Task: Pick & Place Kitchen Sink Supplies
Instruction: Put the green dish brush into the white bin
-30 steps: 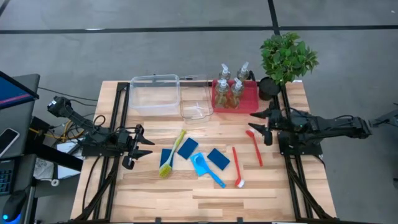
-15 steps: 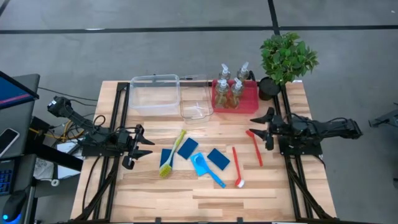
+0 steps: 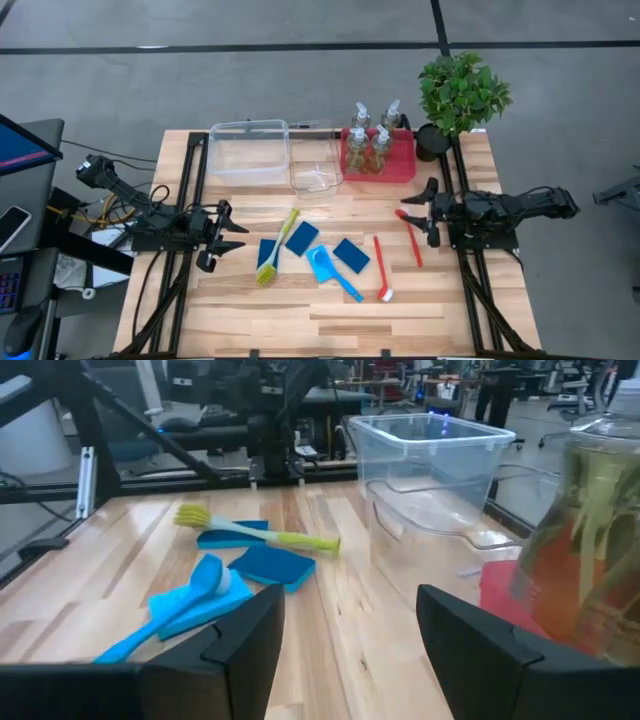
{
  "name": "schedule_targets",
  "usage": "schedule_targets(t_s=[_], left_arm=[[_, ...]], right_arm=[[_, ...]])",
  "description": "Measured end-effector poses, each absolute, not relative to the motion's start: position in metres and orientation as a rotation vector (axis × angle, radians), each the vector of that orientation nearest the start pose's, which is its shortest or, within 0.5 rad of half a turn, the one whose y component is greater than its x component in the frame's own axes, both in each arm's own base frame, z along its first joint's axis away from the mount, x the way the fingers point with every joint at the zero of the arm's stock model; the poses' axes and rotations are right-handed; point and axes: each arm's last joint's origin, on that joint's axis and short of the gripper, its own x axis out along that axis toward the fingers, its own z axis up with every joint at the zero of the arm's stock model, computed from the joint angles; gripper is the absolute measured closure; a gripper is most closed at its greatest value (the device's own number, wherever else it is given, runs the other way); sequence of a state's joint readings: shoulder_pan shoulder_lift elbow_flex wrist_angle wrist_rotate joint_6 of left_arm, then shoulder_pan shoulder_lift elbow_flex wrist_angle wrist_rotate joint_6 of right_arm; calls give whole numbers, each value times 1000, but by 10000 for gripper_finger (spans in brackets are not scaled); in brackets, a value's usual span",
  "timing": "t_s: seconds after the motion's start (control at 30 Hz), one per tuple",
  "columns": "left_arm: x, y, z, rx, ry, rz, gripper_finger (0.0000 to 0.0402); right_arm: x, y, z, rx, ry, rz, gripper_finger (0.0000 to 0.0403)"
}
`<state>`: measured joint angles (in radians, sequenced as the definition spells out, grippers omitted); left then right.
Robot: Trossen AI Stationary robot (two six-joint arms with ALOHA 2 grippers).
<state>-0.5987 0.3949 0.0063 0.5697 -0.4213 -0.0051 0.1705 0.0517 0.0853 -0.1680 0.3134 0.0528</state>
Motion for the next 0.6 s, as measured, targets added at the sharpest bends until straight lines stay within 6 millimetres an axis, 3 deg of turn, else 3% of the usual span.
schedule_targets(t_s=[0.6], left_arm=[[103,-56,192,-133,-228,-177,243]], right_arm=[[93,9,168,34,170,-129,182]])
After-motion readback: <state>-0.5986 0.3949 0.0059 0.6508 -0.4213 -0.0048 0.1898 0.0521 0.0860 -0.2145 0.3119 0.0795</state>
